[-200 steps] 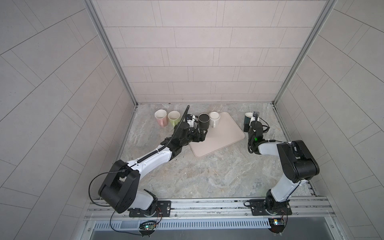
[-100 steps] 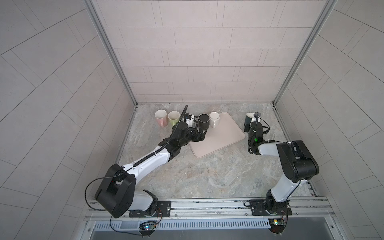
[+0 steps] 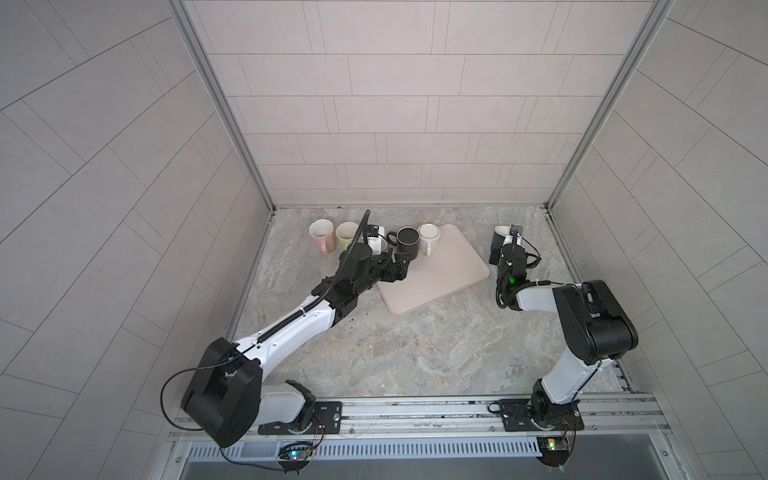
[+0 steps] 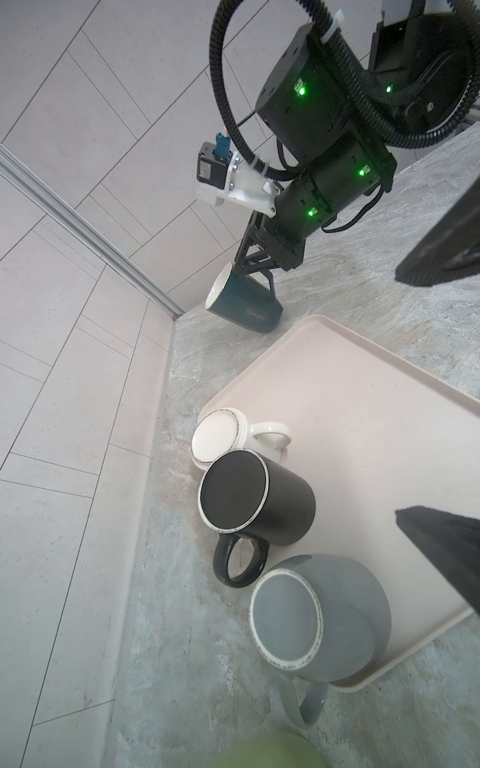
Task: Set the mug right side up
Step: 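Set the dark green mug upright on the table and open the right gripper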
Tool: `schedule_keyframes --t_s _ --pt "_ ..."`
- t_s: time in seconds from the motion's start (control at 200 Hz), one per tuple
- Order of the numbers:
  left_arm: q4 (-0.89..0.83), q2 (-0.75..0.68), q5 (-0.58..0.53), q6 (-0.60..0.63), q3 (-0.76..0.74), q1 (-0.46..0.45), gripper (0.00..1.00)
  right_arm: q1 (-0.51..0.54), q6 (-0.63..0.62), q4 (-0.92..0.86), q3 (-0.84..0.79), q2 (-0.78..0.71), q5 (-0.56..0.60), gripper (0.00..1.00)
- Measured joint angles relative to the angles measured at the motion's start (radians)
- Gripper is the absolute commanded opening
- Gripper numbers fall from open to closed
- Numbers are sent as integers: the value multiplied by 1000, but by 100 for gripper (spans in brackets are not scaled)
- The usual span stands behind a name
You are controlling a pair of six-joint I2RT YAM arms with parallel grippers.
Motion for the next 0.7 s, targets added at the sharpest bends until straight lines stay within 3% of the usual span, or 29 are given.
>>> schedule_keyframes --t_s 0.36,0.701 --pt "-2 0 -13 7 0 0 90 -8 -8 91 0 63 13 8" --pt "-2 0 -16 10 0 0 90 -9 -16 134 -6 94 20 49"
